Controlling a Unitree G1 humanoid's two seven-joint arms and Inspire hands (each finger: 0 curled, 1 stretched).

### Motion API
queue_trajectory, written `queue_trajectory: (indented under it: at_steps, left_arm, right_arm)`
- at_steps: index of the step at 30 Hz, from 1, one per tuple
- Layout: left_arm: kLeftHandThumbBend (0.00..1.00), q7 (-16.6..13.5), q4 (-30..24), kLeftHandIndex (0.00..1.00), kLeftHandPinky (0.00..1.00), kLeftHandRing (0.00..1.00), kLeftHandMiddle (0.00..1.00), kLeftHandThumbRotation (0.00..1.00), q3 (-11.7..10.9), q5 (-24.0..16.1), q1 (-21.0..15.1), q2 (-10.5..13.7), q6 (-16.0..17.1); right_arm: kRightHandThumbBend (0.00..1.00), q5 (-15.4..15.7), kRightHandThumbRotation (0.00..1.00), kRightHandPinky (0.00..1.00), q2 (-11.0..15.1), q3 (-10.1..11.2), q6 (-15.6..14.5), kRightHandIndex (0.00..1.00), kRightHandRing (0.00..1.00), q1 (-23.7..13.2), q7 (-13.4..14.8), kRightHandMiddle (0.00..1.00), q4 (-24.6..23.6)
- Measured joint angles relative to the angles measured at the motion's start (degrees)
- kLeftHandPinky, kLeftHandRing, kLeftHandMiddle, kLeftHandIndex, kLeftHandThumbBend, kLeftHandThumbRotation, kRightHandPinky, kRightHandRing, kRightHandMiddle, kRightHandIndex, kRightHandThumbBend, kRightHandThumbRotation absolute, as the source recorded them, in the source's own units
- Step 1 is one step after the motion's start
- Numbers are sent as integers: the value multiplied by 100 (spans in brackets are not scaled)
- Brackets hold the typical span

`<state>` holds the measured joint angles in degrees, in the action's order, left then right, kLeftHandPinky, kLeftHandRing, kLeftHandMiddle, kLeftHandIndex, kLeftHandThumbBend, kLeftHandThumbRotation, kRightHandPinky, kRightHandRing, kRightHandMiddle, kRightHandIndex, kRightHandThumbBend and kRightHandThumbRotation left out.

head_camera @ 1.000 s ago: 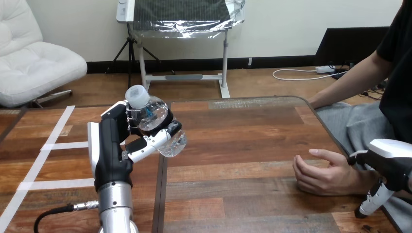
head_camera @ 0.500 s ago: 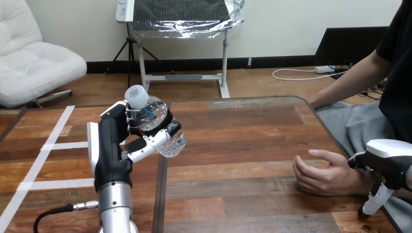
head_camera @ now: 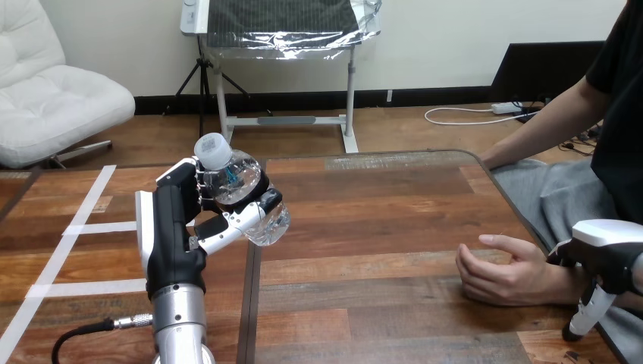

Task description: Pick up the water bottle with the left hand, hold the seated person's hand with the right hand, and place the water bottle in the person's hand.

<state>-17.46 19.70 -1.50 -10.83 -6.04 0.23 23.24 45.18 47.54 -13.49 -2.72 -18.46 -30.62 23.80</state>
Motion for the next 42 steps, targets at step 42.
queue_trajectory:
  at_steps: [42]
  left_arm:
    - [68, 189, -1, 48, 39, 43, 47, 0, -150, 123, 35, 18, 4]
  right_arm:
    - [72, 402, 0, 47, -65, -927, 567, 75, 61, -1101, 889, 73, 1730]
